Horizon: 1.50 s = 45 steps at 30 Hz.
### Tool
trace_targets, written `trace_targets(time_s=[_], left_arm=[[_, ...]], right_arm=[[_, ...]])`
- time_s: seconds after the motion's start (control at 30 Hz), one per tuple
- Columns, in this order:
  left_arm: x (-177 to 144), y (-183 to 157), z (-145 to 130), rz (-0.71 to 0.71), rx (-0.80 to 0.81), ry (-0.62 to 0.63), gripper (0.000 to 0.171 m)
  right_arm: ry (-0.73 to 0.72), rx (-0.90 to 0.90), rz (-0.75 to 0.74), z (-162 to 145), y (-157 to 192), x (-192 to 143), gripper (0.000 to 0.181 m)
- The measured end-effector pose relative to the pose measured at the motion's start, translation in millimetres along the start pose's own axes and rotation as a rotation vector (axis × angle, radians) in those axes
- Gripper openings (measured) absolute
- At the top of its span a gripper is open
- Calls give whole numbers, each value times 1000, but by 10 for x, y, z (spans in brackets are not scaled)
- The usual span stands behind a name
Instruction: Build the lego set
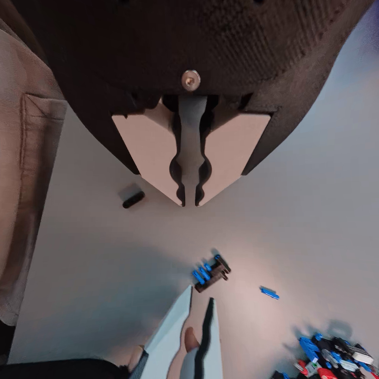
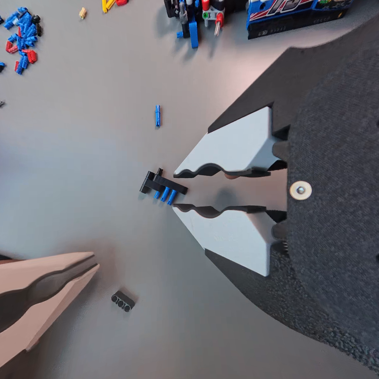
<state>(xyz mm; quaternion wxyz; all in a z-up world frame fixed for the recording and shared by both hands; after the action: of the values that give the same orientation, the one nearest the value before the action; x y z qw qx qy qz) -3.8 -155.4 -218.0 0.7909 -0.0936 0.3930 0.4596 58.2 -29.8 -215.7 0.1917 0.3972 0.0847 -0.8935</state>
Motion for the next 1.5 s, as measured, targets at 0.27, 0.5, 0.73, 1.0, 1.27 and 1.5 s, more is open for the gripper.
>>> trace_targets(time_s=[0.27, 0.5, 0.73, 1.0, 1.27, 1.5], left_arm=[[307, 466, 87, -14, 149, -53, 23], [456, 319, 230, -219, 253, -152, 40], [302, 416, 159, -186, 222, -156, 31], [199, 538, 164, -109, 177, -230, 28], [259, 423, 124, -111, 213, -208, 30], [343, 348, 179, -135, 251, -193, 30]], right_arm=[[97, 25, 81, -43, -42, 141, 8], [102, -216, 347, -34, 188, 146, 7], [24, -202, 202, 274, 226, 19, 17], [141, -38, 213, 263, 1075, 383, 32], [101, -152, 144, 167, 614, 141, 5], [225, -202, 114, -231, 147, -71, 5]])
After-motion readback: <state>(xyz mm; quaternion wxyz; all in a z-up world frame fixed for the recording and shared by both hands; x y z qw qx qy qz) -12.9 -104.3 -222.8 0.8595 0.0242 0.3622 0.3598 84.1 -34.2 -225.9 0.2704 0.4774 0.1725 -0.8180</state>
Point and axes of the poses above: each gripper's, where its closed fingertips meet, x out along the fingers, z out of its top, y = z × x across the jaws, the point moved 4 cm from there along -x, back along the fingers, and after that the axes turned 11 degrees about x, right-handed, at the moved point
